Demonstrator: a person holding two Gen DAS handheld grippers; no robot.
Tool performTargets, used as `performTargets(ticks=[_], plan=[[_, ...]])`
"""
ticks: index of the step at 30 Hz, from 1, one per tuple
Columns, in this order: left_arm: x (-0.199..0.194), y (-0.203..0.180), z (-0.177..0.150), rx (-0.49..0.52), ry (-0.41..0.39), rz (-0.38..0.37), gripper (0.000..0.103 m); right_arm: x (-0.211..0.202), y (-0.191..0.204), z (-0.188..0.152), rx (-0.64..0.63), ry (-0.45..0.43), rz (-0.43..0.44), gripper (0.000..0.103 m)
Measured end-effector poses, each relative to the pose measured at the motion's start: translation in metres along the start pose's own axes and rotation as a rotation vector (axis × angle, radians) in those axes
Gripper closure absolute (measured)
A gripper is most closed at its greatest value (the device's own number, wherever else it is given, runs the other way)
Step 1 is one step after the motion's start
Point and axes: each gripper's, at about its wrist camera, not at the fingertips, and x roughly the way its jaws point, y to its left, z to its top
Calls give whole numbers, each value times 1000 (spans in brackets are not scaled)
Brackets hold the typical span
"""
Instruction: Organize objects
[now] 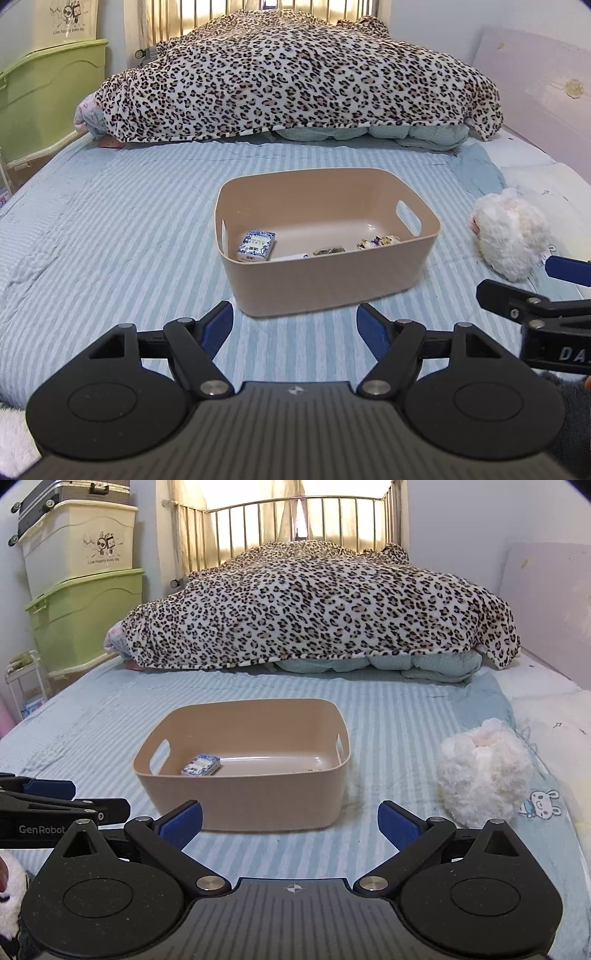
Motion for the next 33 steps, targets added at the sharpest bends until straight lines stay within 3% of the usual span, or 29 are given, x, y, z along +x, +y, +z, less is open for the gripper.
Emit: performTargets(ticks=[18, 26, 33], plan=[[-45, -10, -32, 8, -6, -52, 28, -41, 5, -28, -2, 0, 19, 0], [-55, -10, -39, 19, -30, -11, 28, -56, 4, -31, 10, -3, 33, 0], [-60, -7, -41, 11, -21, -22, 28, -62, -1, -32, 16, 1, 27, 0]])
